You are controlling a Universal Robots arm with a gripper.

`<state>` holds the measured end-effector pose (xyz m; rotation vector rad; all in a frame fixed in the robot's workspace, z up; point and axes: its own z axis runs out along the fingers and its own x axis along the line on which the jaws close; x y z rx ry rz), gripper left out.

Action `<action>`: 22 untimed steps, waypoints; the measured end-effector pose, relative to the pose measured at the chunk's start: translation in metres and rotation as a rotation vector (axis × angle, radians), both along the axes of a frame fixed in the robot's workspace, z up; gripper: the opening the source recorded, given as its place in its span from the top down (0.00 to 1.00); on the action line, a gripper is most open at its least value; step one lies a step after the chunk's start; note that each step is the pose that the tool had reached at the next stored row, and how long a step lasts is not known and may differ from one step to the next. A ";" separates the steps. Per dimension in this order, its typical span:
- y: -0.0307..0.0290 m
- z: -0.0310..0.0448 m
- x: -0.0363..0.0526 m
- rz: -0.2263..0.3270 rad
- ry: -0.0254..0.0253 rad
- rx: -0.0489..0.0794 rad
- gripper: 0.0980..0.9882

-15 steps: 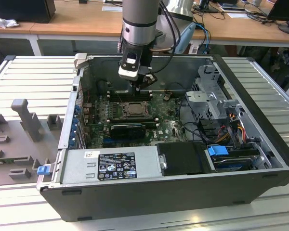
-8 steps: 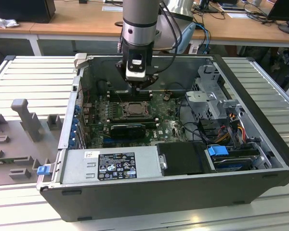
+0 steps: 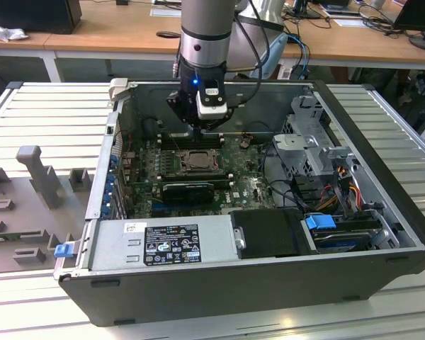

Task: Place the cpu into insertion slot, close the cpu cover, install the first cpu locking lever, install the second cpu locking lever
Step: 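Install the first cpu locking lever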

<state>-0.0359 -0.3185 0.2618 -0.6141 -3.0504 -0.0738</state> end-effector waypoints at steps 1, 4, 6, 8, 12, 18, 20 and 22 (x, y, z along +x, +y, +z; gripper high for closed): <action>0.0000 0.0000 0.0000 0.013 0.0000 0.000 0.99; 0.0000 0.0000 0.0000 0.060 0.0001 0.000 0.99; 0.0000 0.0000 0.0000 0.087 0.0000 0.000 0.99; 0.0000 0.0000 0.0000 0.123 0.0000 0.000 0.99; 0.0000 0.0000 0.0000 0.250 0.0000 0.000 0.99; 0.0000 0.0000 -0.0082 0.304 -0.0036 -0.001 0.99; 0.0000 0.0000 -0.0193 0.304 -0.0102 -0.002 0.99; 0.0000 -0.0001 -0.0305 0.304 -0.0151 -0.002 0.99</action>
